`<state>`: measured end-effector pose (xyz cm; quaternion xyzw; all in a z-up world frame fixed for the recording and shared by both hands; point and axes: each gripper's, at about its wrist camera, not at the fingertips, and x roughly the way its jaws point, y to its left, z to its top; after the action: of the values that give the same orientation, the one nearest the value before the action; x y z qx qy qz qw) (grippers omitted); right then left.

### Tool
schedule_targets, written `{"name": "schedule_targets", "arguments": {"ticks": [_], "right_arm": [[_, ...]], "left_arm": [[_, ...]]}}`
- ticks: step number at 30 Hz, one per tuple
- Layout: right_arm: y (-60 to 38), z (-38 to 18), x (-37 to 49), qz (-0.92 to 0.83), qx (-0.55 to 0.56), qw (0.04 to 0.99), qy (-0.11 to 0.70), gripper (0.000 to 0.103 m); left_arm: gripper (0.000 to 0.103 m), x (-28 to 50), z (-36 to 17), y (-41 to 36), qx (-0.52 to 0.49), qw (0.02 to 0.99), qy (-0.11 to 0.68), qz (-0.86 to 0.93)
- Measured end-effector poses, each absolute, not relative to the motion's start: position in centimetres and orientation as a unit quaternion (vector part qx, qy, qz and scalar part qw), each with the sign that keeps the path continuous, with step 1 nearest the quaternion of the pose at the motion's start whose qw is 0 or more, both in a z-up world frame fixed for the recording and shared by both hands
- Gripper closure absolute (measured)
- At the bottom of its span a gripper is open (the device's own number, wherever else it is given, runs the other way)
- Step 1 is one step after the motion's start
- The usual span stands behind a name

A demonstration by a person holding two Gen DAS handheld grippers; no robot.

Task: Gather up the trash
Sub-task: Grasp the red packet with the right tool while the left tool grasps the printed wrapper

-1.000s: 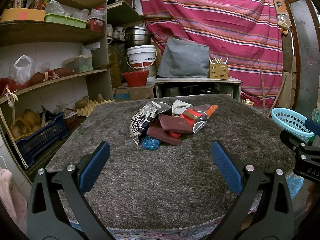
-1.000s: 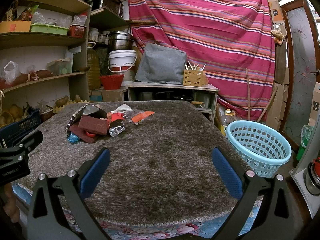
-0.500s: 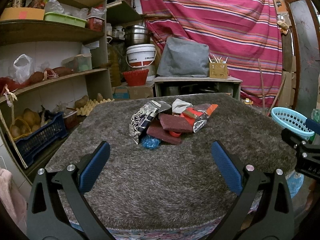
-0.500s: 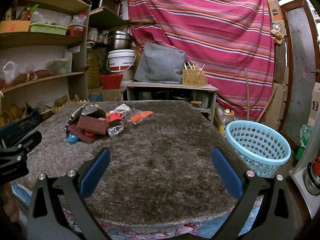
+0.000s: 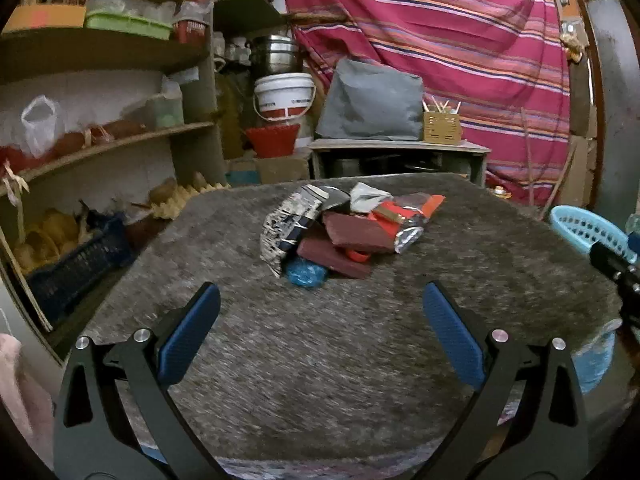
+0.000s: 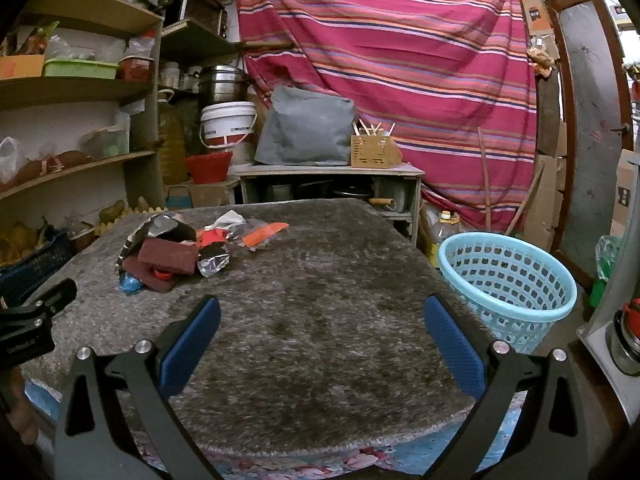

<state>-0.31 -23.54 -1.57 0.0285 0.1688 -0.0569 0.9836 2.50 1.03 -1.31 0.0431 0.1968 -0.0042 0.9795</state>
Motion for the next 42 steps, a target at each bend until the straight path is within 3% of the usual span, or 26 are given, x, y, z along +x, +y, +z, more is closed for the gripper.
{"name": "schedule_targets", "arguments": {"ticks": [18, 32, 42], "right_arm": [[-25.1, 0.1, 1.4, -0.068, 0.051, 0.982, 0.167, 0.004], [-24.9, 7.7, 8.8, -0.049, 0.034, 0.989, 0.136, 0.004], [-26.4, 2.1, 15.9, -0.063, 0.022, 0.973, 0.223, 0.004]], "left_arm": [[0.005, 3.9, -0.6, 2.0, 0.042, 0.979, 0.199, -0.003], [0.005, 9.2, 3.1, 2.8, 0.065, 0.982, 0.179, 0.009], [0.005, 16.4, 1.3, 2.4, 0.098, 0.97, 0.222, 0.011]]}}
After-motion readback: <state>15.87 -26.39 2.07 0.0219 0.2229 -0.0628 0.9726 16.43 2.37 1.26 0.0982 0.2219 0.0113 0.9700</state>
